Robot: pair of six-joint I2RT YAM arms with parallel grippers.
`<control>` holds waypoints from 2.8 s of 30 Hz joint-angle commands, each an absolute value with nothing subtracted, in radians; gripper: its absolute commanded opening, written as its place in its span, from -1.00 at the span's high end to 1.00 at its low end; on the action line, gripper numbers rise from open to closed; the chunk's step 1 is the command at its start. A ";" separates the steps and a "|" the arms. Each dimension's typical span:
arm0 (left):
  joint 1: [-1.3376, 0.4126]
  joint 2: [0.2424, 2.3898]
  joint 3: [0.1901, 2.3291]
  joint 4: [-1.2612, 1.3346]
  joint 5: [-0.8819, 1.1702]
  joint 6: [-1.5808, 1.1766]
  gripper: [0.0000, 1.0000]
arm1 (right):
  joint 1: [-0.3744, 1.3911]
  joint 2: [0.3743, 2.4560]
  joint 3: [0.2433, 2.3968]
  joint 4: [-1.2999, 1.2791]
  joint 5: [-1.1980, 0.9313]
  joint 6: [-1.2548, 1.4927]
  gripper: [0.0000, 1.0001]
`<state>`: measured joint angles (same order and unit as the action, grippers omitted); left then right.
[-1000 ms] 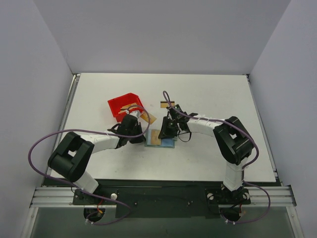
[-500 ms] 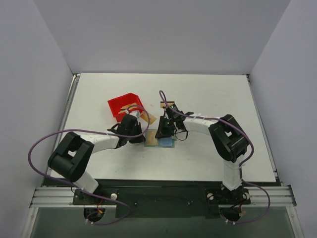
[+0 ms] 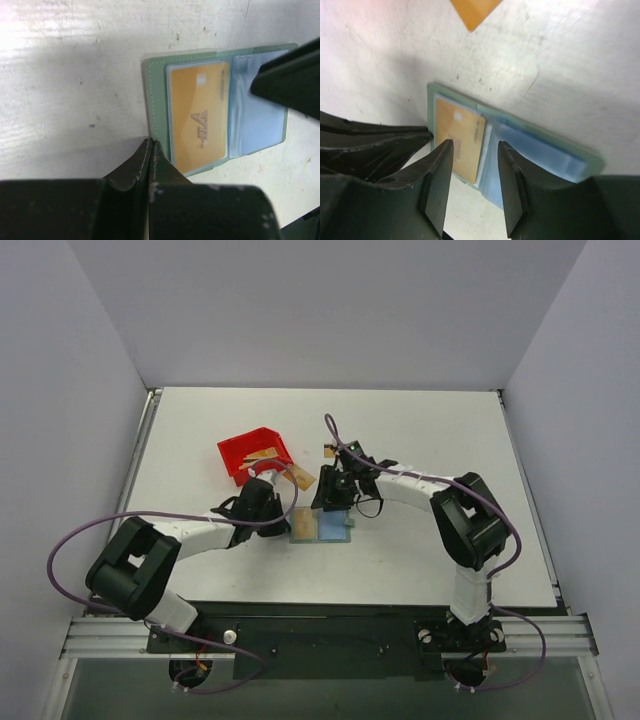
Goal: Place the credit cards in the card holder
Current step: Insert the credit card into the card holder, then move the credit card to the corner of the board.
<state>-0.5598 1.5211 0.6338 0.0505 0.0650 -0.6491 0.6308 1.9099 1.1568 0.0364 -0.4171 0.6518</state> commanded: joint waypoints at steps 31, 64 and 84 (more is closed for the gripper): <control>-0.551 1.279 0.699 -0.152 -0.046 -0.698 -0.28 | 0.462 2.250 1.787 -0.210 -0.515 0.465 0.16; -0.387 1.270 0.664 -0.149 -0.021 -0.666 -0.26 | 0.581 2.528 2.056 -0.417 -0.572 0.344 0.33; -0.362 1.612 0.819 0.193 -0.029 -0.687 0.70 | 0.617 2.508 2.033 -0.417 -0.597 0.362 0.48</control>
<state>-0.3691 1.5356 0.7399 0.0380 -0.0296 -0.6834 0.6159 2.4859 2.0476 -0.3511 -0.5961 0.3656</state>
